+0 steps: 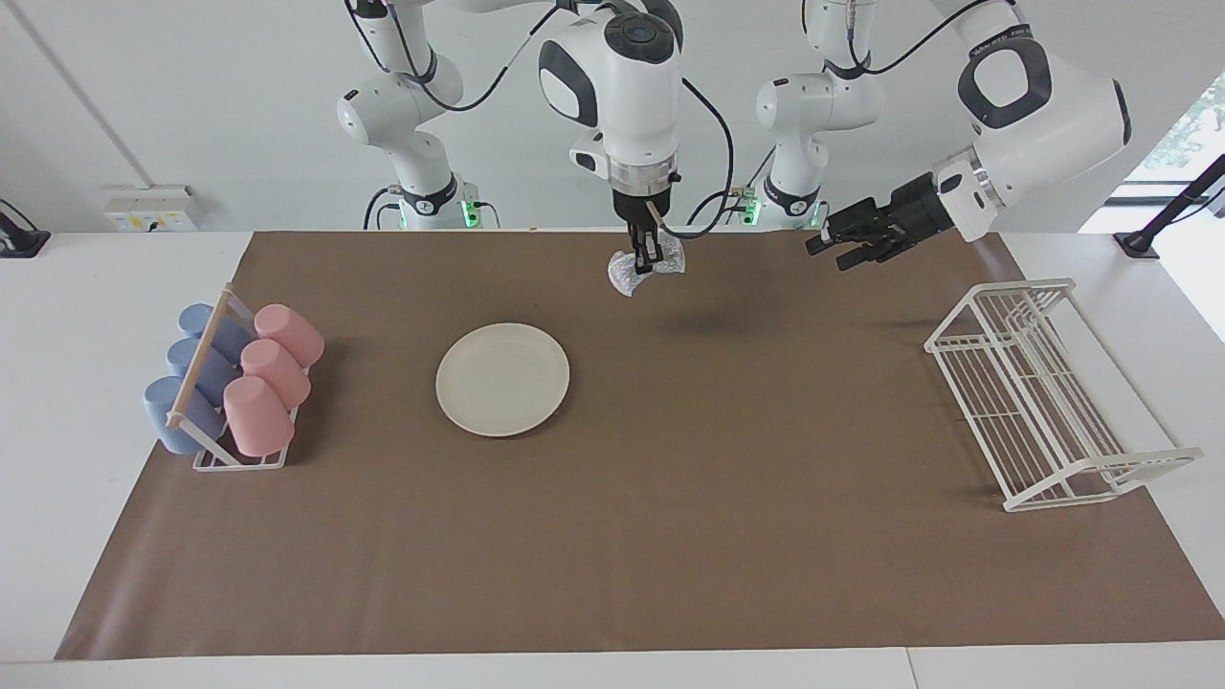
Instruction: Wipe plate with sponge
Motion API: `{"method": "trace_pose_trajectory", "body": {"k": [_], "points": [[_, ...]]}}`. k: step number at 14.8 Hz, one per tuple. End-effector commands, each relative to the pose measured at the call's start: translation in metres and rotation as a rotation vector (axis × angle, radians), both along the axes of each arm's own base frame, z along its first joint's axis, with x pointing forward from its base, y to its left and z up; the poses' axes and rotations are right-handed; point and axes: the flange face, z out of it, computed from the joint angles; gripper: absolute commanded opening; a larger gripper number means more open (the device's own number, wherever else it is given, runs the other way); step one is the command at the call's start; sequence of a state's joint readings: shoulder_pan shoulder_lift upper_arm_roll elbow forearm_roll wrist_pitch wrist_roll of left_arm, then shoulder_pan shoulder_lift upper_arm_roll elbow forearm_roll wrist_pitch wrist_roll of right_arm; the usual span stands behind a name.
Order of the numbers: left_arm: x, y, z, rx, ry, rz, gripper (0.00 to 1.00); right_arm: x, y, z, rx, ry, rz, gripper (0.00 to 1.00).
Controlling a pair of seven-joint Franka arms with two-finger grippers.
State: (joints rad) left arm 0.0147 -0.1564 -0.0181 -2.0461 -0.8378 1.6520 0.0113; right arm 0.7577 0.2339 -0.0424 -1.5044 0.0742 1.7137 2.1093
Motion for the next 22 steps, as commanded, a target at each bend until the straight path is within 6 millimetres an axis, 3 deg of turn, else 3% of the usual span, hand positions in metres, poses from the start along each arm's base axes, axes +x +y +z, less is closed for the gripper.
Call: {"method": "trace_pose_trajectory", "body": {"k": [1,6,9,14,17,20,21,22], "points": [[-0.012,-0.009,-0.025,-0.147,0.001,0.018,1.00,0.003,0.002,0.004,-0.050,0.001,-0.008,0.00],[-0.041,-0.066,-0.076,-0.372,0.020,-0.001,1.00,0.003,0.003,0.004,-0.044,-0.003,-0.009,0.00],[-0.060,-0.113,-0.086,-0.438,0.031,0.038,1.00,0.004,0.003,0.005,-0.039,-0.011,-0.006,0.00],[-0.074,-0.138,-0.085,-0.490,0.050,0.030,0.98,0.005,0.003,0.005,-0.038,-0.012,-0.002,0.00],[-0.078,-0.152,-0.087,-0.470,0.035,0.035,0.75,0.006,0.004,0.007,-0.024,-0.024,-0.001,0.00],[-0.075,-0.153,-0.087,-0.484,0.006,0.053,0.72,0.006,0.004,0.006,-0.024,-0.024,-0.001,0.00],[-0.075,-0.152,-0.086,-0.485,0.004,0.052,0.66,0.006,0.004,0.006,-0.025,-0.025,-0.001,0.00],[-0.074,-0.151,-0.086,-0.485,0.003,0.055,0.45,0.007,0.003,0.006,-0.025,-0.025,-0.003,0.00]]}}
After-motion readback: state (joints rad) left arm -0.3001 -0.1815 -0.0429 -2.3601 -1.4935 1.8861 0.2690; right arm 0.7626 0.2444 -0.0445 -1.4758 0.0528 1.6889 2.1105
